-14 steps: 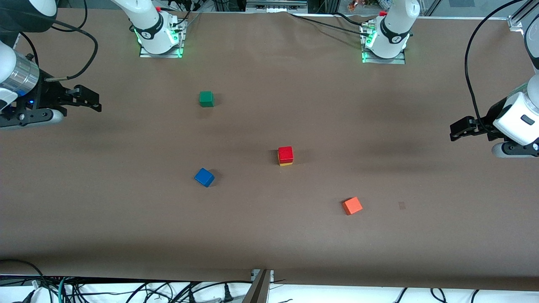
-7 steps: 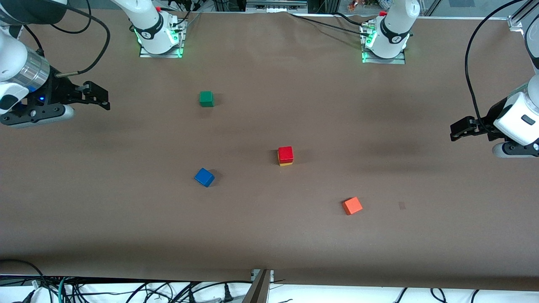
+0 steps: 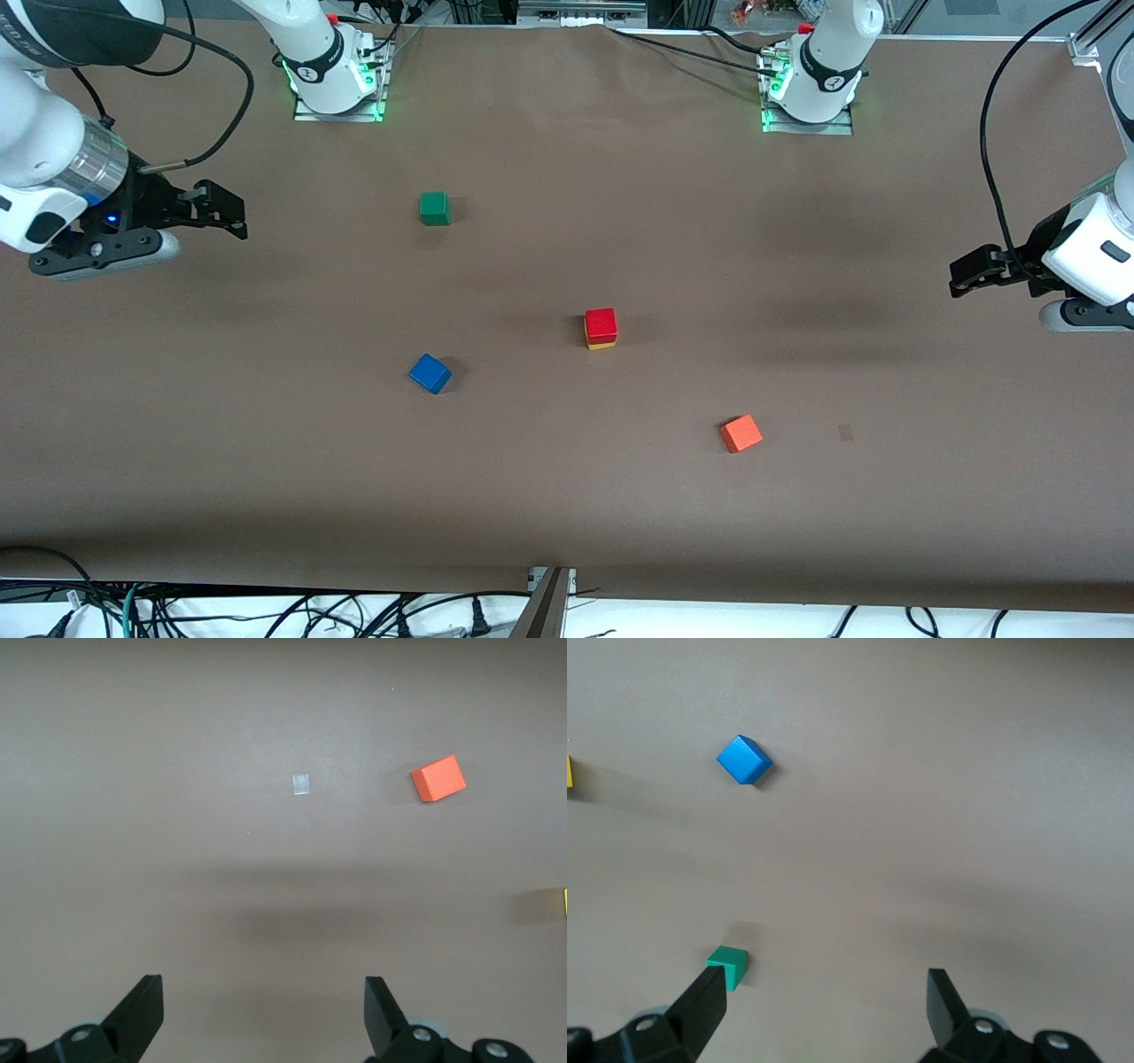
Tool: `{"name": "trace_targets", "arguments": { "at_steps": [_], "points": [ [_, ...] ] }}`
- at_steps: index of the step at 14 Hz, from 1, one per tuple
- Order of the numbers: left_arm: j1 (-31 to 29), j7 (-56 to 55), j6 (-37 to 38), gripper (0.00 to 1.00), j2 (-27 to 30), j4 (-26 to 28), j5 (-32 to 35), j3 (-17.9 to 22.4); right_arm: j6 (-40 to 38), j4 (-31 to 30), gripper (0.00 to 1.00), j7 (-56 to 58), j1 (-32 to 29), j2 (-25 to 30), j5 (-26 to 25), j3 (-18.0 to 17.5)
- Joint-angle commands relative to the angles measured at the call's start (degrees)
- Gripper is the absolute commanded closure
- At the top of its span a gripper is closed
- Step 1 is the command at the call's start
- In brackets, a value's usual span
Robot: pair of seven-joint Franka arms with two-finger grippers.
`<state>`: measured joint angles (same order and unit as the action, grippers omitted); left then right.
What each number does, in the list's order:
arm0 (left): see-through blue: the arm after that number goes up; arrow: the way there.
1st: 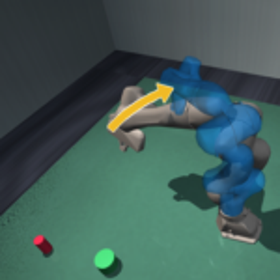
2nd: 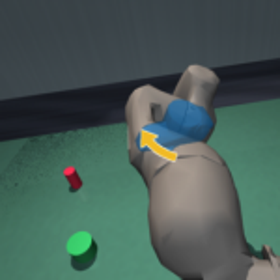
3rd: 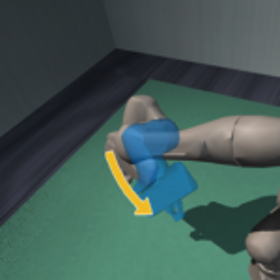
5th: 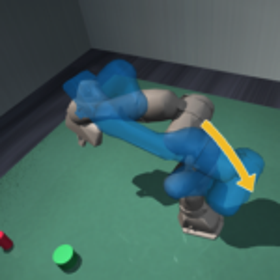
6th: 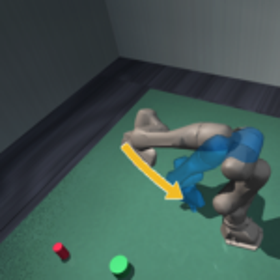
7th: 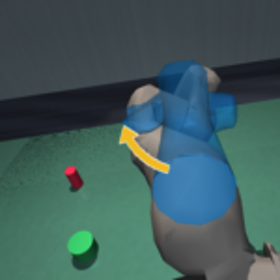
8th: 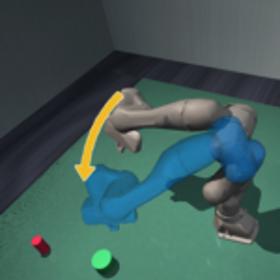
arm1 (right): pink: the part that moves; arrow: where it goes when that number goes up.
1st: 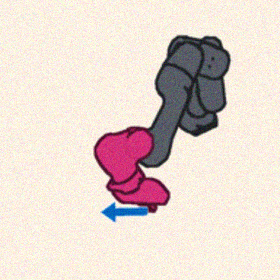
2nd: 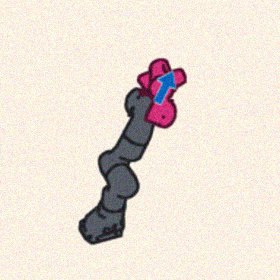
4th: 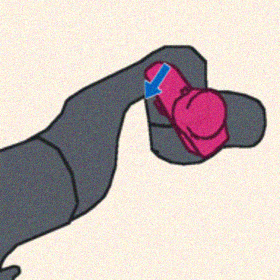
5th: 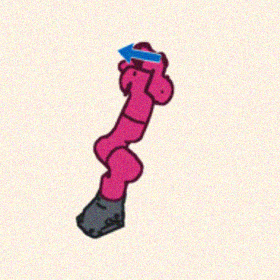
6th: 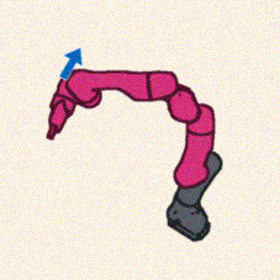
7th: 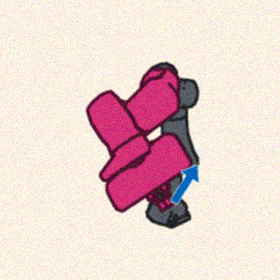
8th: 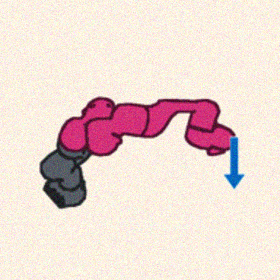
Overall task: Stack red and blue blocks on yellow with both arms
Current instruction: 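Reach the right gripper down to the blue cube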
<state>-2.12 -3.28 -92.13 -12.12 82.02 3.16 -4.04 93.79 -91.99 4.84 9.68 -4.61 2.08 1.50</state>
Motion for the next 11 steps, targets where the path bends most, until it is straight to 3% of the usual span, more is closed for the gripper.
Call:
{"name": "trace_targets", "arguments": {
  "at_steps": [1, 5, 11],
  "points": [
    [0.71, -1.36, 0.64, 0.0, -0.8, -1.6, -1.58, -0.27, -0.18, 1.37, 0.0, 0.43, 0.34, -0.57, 0.47, -0.01],
    [1.42, -4.89, 0.64, 0.0, -0.72, -1.69, -1.49, -0.36, 0.52, 1.37, 0.0, 0.43, 1.14, -0.66, 0.3, -0.01],
    [0.63, -4.36, 0.55, 0.0, -0.89, -2.3, -1.49, -0.27, 0.69, 2.78, 0.0, 1.48, 3.07, -6.37, -2.78, 0.08]
  ]
}}
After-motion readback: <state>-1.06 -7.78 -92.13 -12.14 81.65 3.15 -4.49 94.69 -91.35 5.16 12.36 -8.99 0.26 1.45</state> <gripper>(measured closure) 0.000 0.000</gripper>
